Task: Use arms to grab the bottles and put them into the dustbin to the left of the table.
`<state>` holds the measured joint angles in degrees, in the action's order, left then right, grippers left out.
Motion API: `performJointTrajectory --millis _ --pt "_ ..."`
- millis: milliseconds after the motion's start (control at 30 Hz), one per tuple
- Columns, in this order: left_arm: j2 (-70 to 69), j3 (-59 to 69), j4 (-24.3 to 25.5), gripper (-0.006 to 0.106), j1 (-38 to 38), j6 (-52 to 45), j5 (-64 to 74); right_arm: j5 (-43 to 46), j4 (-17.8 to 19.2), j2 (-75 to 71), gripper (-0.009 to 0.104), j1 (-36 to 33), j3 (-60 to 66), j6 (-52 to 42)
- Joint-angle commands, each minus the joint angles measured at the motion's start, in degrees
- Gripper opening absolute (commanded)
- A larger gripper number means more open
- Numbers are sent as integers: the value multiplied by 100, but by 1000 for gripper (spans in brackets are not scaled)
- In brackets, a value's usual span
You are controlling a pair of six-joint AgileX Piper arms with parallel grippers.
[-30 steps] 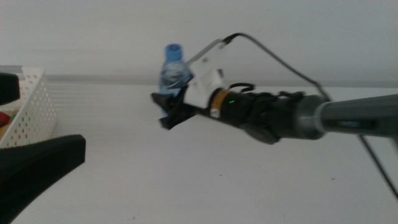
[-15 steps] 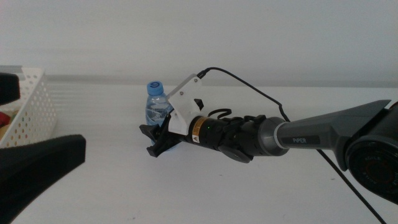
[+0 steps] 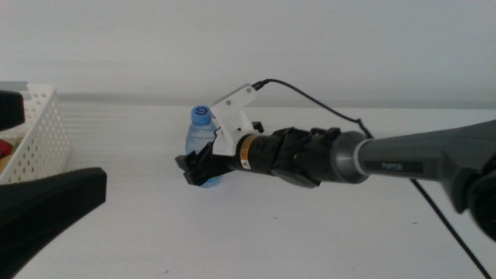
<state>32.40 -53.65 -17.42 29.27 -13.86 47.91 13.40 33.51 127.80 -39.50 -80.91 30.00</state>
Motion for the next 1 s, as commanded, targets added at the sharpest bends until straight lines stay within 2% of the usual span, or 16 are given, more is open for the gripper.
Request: performJointTrajectory --millis 0,100,333,567,733,800,967 --pt "-24 21 -46 94 53 23 -94 -601 353 -319 86 -40 26 491" --pt "-24 21 -46 94 53 23 -94 -654 556 -761 86 -43 433 714" --pt "-24 21 -46 94 53 23 -94 -710 572 -2348 86 -52 2056 768" --pt "-24 21 -46 94 53 23 -94 -1698 461 -4724 86 -52 3517 1023" --pt "-24 21 -46 94 53 23 -94 -2969 -66 -6569 86 -52 4017 1096" --pt "-24 21 -46 94 53 23 -94 -3388 -374 -7126 86 -52 4077 753" --pt "-24 21 -46 94 53 23 -94 -4008 -1625 -8216 86 -52 4077 -730"
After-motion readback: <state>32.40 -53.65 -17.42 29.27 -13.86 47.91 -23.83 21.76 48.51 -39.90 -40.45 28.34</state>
